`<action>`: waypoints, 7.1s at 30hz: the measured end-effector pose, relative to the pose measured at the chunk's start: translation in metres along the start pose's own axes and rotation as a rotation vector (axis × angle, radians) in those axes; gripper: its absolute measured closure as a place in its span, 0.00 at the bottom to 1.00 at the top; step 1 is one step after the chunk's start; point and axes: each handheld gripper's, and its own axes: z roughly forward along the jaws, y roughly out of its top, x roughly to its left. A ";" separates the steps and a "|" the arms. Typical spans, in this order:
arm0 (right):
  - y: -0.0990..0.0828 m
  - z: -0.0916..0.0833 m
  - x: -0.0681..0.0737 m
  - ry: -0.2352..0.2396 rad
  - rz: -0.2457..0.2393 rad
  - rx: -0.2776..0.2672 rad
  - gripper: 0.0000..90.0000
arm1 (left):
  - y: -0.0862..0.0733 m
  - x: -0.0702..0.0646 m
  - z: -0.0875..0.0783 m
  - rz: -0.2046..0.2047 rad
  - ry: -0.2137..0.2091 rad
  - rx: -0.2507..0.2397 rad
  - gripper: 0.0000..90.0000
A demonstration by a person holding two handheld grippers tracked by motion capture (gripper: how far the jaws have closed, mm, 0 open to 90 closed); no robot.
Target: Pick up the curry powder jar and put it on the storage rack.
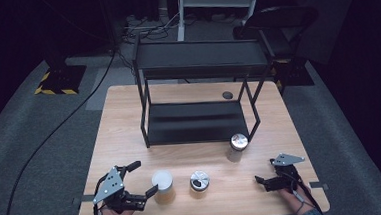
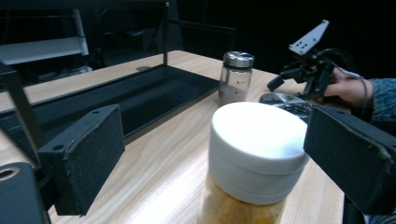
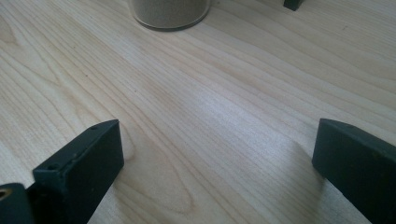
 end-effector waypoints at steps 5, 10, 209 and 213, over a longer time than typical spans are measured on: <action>-0.001 -0.001 0.001 0.000 0.000 0.001 0.02 | 0.002 -0.001 0.006 0.006 -0.026 0.002 0.06; -0.001 -0.001 0.001 0.000 -0.002 0.000 0.02 | 0.004 -0.002 0.012 0.008 -0.046 0.009 0.06; 0.005 0.006 -0.003 0.020 -0.019 0.000 0.02 | 0.079 0.017 0.035 0.000 0.257 0.250 0.10; 0.006 0.006 -0.003 0.021 -0.022 0.001 0.02 | 0.067 0.015 0.029 -0.011 0.255 0.255 0.10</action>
